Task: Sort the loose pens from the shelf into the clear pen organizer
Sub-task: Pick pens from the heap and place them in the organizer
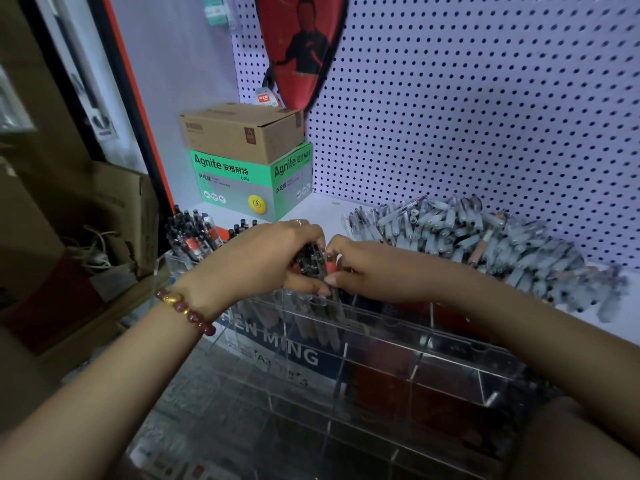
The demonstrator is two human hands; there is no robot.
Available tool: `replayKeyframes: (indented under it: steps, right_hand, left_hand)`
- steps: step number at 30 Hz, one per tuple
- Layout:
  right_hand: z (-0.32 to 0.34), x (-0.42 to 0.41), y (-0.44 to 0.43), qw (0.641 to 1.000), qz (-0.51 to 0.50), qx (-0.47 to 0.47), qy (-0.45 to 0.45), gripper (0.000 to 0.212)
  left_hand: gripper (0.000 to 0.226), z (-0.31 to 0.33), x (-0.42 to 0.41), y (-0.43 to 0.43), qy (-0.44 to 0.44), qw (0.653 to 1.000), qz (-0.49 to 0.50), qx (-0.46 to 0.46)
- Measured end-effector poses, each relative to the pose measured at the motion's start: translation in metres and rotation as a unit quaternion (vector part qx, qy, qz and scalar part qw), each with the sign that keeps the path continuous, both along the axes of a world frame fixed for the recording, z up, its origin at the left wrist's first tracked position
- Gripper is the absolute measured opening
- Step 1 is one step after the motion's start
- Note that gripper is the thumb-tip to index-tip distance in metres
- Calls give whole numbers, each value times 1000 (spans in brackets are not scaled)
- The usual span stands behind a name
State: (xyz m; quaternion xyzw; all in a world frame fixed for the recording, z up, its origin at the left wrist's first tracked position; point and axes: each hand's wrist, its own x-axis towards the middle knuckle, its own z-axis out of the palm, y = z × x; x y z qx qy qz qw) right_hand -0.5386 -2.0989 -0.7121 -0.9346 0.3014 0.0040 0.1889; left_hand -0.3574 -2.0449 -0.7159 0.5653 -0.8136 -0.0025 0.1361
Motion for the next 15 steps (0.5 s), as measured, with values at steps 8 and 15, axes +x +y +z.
replayKeyframes:
  steps: [8, 15]
  right_hand:
    - [-1, 5, -9, 998, -26, 16, -58, 10]
    - [5, -2, -14, 990, -38, 103, -86, 19]
  left_hand:
    - [64, 0, 1, 1, -29, 998, 17, -45]
    - [58, 8, 8, 6, 3, 995, 31, -93]
